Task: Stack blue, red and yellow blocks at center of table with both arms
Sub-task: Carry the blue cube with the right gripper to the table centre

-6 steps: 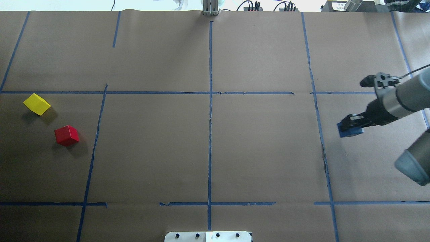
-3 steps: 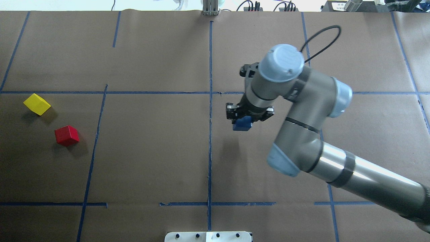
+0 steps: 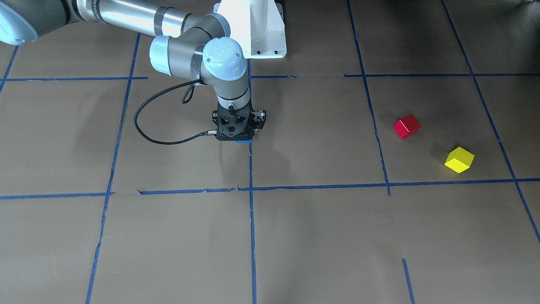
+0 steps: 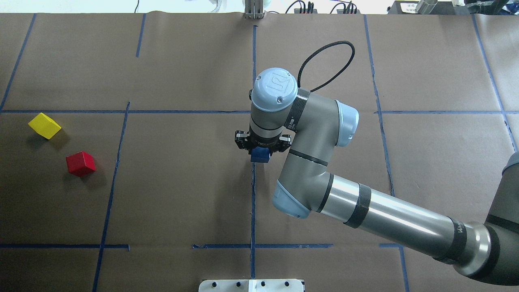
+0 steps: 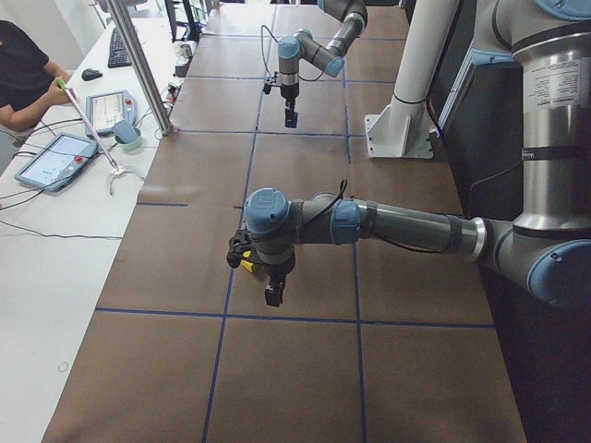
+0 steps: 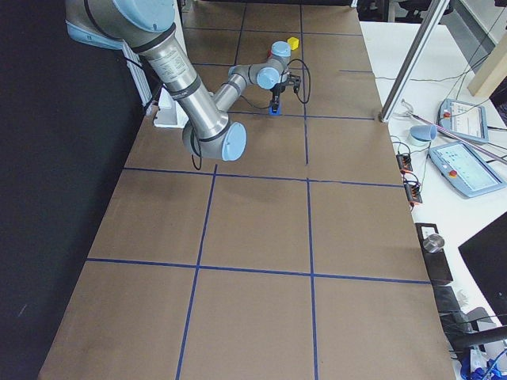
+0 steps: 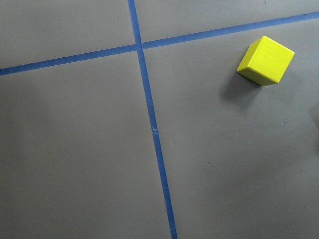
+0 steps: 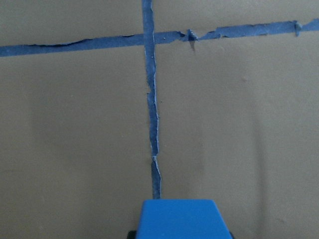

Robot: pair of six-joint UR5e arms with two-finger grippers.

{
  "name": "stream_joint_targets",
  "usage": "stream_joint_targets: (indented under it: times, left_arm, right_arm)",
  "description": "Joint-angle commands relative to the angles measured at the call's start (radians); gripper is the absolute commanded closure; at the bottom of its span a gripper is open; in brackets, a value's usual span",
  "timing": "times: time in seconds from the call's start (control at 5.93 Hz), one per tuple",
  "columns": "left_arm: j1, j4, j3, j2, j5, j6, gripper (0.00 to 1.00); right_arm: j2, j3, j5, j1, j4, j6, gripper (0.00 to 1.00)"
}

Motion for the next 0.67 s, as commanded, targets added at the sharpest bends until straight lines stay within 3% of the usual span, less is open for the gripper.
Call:
stream_joint_targets:
  times: [0.0, 0.34, 0.51]
  left_arm:
    - [-0.001, 0.000, -0.001, 0.000, 0.000, -0.001, 0.00]
    - [-0.001, 0.000, -0.001, 0.002, 0.000, 0.001, 0.00]
    - [0.001, 0.000, -0.001, 0.002, 0.000, 0.001, 0.00]
  right_arm:
    - [0.017, -0.050, -0.012, -0.011, 0.049, 0.058, 0.99]
    - [0.051, -0.099, -0.012, -0.014, 0.051, 0.059, 0.98]
    - [0.050, -0.101, -0.014, -0.020, 0.051, 0.050, 0.83]
